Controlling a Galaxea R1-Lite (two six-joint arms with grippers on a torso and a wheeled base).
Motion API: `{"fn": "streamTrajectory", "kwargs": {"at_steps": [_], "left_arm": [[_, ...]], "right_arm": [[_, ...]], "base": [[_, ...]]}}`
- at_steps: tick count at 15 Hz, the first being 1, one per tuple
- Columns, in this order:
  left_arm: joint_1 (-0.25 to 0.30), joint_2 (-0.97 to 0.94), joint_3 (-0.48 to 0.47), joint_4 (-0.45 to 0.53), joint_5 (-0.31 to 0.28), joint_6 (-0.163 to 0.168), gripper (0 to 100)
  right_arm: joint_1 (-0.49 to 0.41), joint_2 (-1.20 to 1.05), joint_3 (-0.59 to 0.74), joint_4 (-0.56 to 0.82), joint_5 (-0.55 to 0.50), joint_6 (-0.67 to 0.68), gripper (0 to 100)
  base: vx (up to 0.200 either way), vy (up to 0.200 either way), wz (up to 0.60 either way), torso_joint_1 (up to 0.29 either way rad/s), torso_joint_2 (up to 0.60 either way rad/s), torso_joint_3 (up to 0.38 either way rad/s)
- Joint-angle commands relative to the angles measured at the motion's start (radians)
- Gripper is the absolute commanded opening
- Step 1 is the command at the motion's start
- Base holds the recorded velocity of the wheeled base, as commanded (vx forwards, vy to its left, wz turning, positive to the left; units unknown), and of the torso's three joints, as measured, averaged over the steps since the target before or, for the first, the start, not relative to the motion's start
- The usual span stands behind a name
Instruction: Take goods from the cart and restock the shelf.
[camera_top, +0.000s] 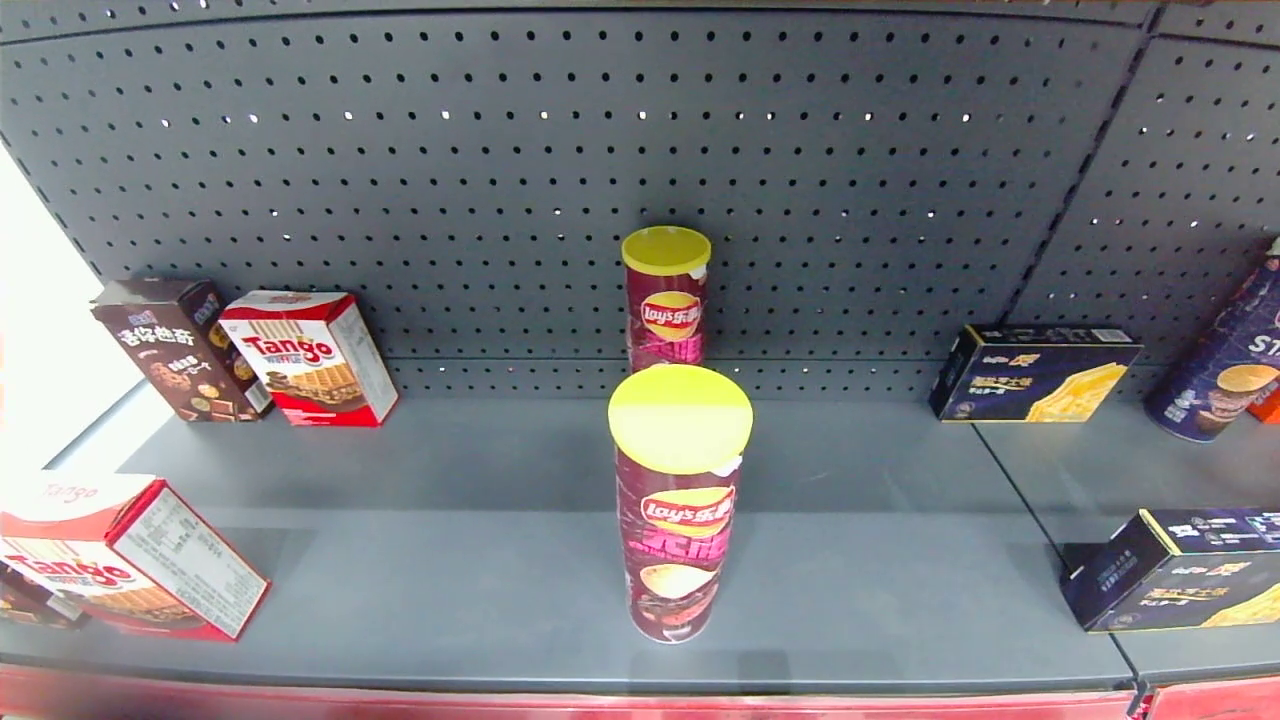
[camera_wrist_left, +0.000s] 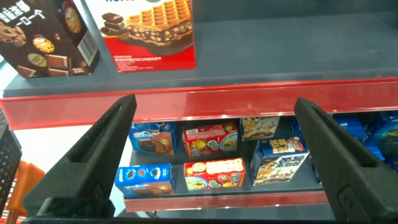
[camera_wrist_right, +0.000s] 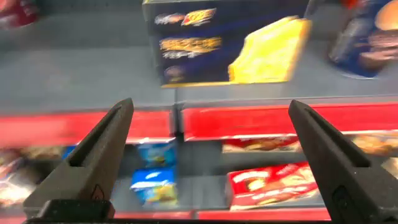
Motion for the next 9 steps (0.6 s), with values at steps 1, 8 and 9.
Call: {"fn": "streamTrajectory", "kwargs": {"at_steps": [1, 8, 9], "left_arm": [[0.0, 0.002, 0.0, 0.0, 0.0, 0.0, 100], [0.0, 0.002, 0.0, 0.0, -0.001, 0.003, 100], [0.0, 0.002, 0.0, 0.0, -0.001, 0.003, 100]], "right_arm": [[0.0, -0.002, 0.007, -0.008, 0.014, -0.042, 100], [0.0, -0.002, -0.007, 0.044, 0.15, -0.057, 100], [0.0, -0.002, -0.012, 0.052, 0.103, -0.05, 100]], "base": [[0.0, 0.0, 0.0, 0.0, 0.0, 0.0], [0.0, 0.0, 0.0, 0.0, 0.0, 0.0], [0.0, 0.0, 0.0, 0.0, 0.0, 0.0]]}}
